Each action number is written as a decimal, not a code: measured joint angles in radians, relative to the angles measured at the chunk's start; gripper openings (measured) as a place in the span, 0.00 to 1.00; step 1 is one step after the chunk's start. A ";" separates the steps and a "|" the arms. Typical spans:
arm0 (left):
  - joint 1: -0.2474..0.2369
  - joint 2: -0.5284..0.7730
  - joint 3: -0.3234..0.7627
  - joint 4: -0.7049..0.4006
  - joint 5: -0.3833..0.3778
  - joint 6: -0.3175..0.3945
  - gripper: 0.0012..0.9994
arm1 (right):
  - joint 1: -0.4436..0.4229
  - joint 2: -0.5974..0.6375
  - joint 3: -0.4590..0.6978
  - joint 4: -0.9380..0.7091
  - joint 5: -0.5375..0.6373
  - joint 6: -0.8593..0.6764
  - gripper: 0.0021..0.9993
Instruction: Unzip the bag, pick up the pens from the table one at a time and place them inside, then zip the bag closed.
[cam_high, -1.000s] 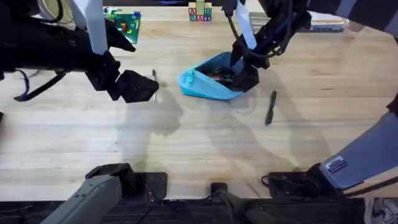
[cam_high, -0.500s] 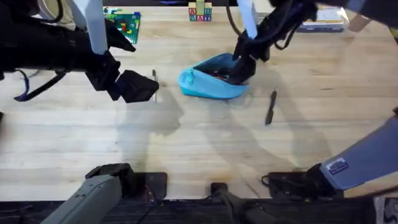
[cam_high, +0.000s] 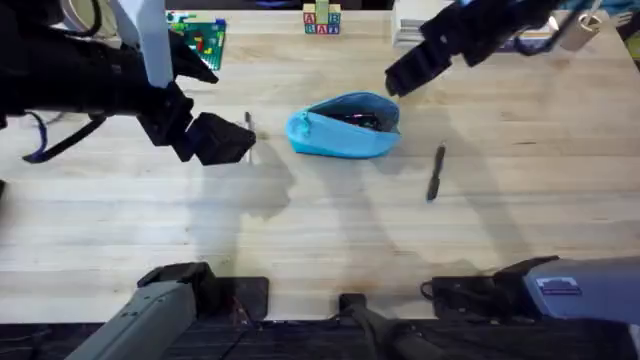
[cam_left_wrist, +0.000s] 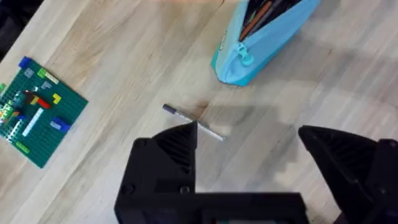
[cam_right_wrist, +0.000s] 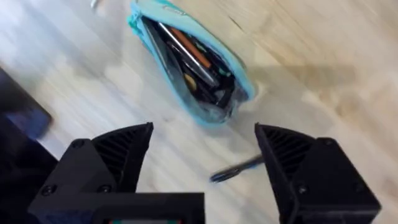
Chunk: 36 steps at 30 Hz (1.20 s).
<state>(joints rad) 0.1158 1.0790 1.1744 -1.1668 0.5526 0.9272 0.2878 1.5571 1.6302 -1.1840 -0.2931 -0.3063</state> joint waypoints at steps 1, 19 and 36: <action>0.000 0.000 0.000 0.000 0.000 0.000 1.00 | 0.000 -0.023 0.000 -0.008 0.009 0.047 1.00; 0.000 0.000 0.000 -0.001 0.000 0.000 0.99 | 0.000 -0.344 0.003 -0.384 0.410 0.766 1.00; 0.000 0.000 0.000 -0.001 0.000 -0.015 0.99 | 0.000 -0.352 -0.252 -0.393 0.511 1.112 1.00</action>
<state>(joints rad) 0.1158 1.0790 1.1744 -1.1675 0.5526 0.9127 0.2874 1.2053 1.3783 -1.5771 0.2176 0.8055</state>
